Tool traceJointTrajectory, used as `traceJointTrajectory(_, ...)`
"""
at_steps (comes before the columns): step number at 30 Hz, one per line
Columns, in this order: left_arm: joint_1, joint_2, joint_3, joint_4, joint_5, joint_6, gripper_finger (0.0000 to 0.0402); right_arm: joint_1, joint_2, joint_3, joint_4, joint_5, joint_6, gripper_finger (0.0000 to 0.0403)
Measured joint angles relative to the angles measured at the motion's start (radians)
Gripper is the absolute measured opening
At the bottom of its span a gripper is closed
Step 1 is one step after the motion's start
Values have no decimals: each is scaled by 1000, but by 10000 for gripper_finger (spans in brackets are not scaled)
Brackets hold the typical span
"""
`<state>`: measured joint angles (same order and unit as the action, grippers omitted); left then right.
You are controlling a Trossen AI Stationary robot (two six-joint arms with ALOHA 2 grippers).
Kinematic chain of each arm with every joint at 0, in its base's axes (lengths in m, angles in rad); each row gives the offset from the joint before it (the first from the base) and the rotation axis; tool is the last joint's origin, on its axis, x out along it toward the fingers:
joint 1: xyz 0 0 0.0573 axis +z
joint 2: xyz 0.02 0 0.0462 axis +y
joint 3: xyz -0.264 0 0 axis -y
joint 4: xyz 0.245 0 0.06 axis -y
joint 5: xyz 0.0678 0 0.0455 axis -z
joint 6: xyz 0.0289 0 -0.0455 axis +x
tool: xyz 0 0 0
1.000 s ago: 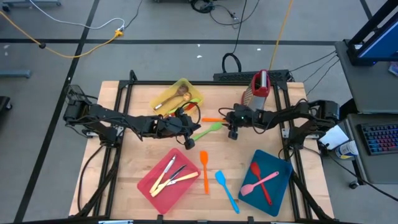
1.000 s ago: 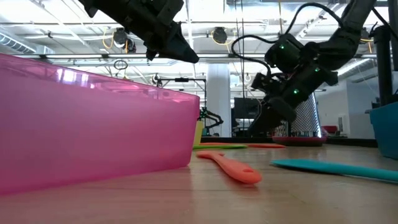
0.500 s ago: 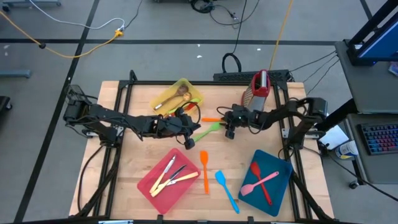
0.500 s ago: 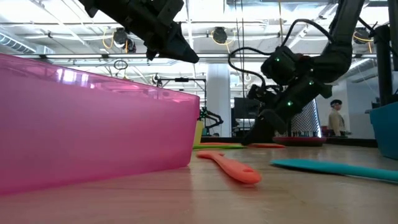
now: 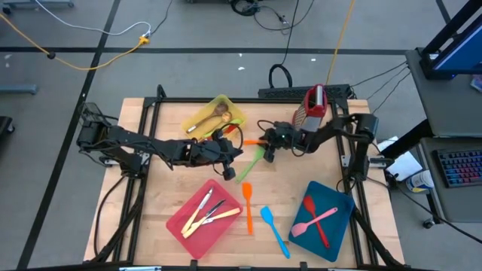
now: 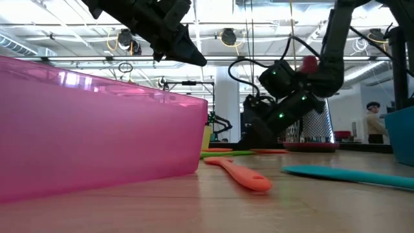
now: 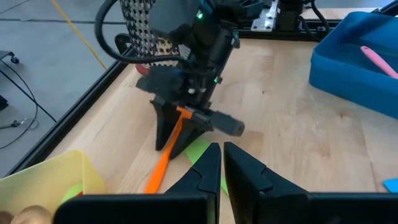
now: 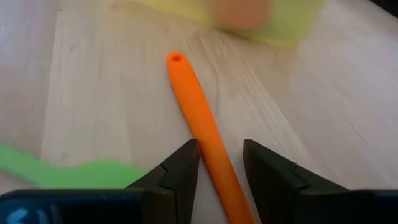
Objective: Pick & Place Kitchen Items
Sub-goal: Put the orange spatula into the blue bin
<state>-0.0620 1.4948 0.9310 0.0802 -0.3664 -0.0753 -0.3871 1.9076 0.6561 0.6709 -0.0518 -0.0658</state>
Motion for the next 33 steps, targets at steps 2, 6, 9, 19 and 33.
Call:
traceJointTrajectory(2, 0, 0, 0, 0, 0, 2, 26, 0, 21, 6, 28, -2, -11, 128)
traceJointTrajectory(6, 0, 0, 0, -1, 0, 2, 26, 0, 49, 10, 47, -4, -59, 127)
traceJointTrajectory(9, 0, 0, 0, -2, 0, 2, 26, -2, 59, 10, 45, -14, -73, 116)
traceJointTrajectory(19, 0, 0, 0, -3, 0, -12, 26, -44, 61, -5, -18, -165, -49, 45)
traceJointTrajectory(33, 0, 0, 0, -3, 1, -62, 26, 4, 63, -102, 65, -7, -44, 147)
